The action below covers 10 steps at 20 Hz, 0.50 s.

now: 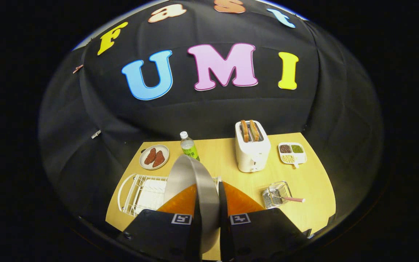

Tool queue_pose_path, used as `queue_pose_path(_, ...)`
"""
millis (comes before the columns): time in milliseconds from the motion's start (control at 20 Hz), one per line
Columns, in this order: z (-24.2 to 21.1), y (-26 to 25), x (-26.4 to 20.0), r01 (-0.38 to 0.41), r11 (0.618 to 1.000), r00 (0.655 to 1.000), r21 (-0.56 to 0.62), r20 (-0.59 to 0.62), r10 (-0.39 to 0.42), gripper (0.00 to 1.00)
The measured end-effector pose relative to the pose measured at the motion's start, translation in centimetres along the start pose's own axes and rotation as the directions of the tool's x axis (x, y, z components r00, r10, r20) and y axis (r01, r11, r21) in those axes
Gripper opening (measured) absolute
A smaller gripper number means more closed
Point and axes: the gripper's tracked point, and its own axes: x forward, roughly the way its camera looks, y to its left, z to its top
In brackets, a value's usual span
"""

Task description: Take the plate from the dish rack, then take the spoon from the basket and place it into the plate.

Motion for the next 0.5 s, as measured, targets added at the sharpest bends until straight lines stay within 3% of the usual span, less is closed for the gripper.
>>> queue_pose_path(250, -7.7, -7.8, -3.8, 0.009, 0.995, 0.994, 0.094, -0.107, 0.001, 0.23)
queue_pose_path(500, -17.8, -11.3, -3.1, -0.022, 0.956, 0.971, 0.293, -0.222, 0.091, 0.23)
